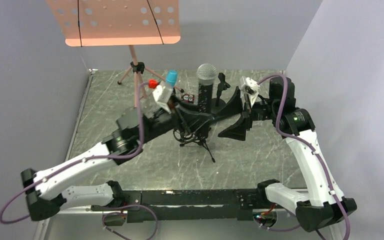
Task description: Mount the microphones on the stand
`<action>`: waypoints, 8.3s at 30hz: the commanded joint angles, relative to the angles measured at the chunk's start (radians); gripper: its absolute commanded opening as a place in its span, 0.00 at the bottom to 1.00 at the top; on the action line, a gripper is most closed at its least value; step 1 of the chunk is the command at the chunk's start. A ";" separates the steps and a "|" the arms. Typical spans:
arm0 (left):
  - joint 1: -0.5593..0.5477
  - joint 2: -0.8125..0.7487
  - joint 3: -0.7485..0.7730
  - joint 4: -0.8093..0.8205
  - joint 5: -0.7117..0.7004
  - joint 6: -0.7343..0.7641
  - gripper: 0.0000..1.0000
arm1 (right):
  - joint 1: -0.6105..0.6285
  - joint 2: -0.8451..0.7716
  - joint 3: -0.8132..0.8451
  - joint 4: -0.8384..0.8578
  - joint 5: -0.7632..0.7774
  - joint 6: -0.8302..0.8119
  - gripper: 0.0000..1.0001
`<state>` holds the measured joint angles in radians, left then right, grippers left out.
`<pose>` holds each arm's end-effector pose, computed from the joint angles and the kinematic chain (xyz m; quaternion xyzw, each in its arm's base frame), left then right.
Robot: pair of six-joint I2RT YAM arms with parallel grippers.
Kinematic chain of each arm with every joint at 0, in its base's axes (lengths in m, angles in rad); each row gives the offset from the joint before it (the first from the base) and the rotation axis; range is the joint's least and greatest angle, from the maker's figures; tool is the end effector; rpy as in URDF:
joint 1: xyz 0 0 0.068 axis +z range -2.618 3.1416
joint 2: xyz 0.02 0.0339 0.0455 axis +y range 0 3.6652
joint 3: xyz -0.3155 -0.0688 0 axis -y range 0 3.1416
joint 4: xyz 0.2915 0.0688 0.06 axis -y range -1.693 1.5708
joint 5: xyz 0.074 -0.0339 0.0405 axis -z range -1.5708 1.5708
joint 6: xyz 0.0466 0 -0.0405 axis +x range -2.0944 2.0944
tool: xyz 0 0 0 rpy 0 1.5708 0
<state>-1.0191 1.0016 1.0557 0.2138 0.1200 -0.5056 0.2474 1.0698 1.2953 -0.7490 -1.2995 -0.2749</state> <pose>0.1283 -0.2190 0.4868 0.1998 0.5733 -0.5745 0.5490 0.1966 0.0960 0.4706 -0.4703 0.5881 0.5184 0.4053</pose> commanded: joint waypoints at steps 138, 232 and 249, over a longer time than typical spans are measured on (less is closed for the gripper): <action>0.249 0.060 0.092 -0.277 0.035 0.339 0.00 | -0.448 -0.302 -0.599 0.517 -0.002 0.126 1.00; 0.244 -0.605 -0.674 -0.248 -0.184 0.061 0.99 | -0.109 0.032 -0.504 -0.174 0.000 -1.064 0.99; 0.245 -0.965 -0.882 -0.429 -0.251 -0.113 0.99 | 0.105 0.174 -0.636 0.910 0.205 -0.179 0.89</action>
<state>-0.7738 0.0406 0.1547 -0.1940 -0.1139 -0.5865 0.3340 1.2396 0.6987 -0.1699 -1.1484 -0.6788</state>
